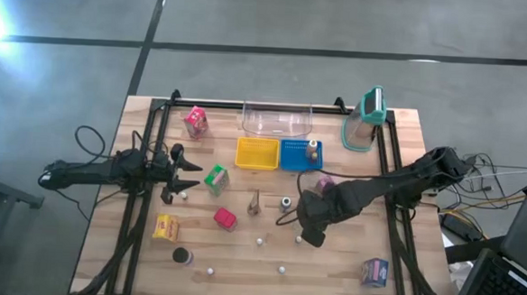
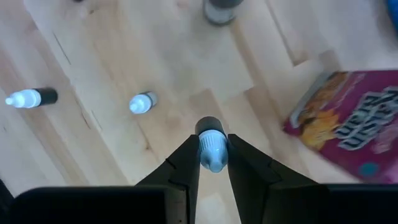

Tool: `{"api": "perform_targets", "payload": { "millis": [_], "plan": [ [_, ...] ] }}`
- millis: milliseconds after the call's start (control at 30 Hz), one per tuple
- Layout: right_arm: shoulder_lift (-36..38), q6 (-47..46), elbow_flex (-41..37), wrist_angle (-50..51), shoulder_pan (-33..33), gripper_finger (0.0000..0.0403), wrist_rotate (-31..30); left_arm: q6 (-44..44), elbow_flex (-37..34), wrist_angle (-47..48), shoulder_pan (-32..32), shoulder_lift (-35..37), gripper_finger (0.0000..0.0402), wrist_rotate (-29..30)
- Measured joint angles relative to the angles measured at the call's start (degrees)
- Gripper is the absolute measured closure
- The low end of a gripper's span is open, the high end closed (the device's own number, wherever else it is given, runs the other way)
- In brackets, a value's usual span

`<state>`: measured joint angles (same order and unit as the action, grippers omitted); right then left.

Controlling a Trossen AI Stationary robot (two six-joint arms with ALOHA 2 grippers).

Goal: Pick & Place Kitchen Items
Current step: Put the green food coloring bottle into the blue bin

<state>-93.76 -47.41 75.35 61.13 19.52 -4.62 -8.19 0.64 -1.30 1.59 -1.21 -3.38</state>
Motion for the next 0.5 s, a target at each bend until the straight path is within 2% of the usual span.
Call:
{"api": "perform_targets", "payload": {
  "millis": [167, 500],
  "plan": [
    [0.0, 3.5, 2.4, 2.2, -3.0, 0.0346, -0.9, 0.0, 0.0, 0.0, 0.0, 0.0, 0.0183, 0.0],
    [0.4, 9.2, 3.4, 5.0, -10.4, 0.0338, -1.4, 0.0, 0.0, 0.0, 0.0, 0.0, 0.0183, 0.0]
  ]
}}
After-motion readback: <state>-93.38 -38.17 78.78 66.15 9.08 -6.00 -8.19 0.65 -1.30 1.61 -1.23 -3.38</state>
